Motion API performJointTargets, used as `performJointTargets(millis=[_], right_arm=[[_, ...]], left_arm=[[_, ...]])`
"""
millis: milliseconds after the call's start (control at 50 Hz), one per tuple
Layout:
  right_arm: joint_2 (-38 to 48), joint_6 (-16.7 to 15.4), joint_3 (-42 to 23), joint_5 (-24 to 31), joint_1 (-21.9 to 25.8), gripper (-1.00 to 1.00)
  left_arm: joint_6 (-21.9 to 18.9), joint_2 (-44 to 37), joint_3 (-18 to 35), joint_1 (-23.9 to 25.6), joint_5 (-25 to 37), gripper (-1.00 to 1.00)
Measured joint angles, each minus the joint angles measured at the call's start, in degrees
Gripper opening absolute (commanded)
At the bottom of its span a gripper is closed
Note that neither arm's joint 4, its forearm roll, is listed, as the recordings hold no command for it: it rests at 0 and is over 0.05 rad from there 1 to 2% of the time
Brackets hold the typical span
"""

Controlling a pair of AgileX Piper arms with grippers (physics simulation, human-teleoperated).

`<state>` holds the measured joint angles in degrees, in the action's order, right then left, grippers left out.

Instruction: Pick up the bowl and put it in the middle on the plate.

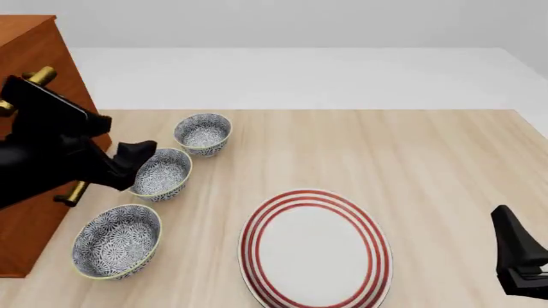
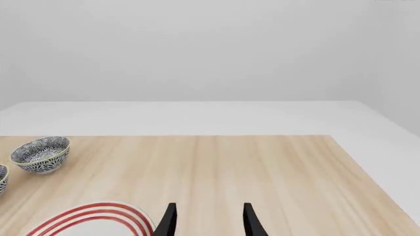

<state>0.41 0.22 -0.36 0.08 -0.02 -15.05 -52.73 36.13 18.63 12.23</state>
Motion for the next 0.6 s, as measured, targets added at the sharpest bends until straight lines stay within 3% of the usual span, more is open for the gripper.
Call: performJointTargets(millis=[280, 600], right_arm=[[0.18, -0.02, -0.01, -0.17, 0.01, 1.0], [0.33, -0.03, -0.03, -0.31, 0.01, 1.0]], left_arm=[[-2.12, -11.16, 4.24, 1.41, 2.11, 1.0], [-5.43, -20.34, 8.58, -0.41, 2.5, 1.0]])
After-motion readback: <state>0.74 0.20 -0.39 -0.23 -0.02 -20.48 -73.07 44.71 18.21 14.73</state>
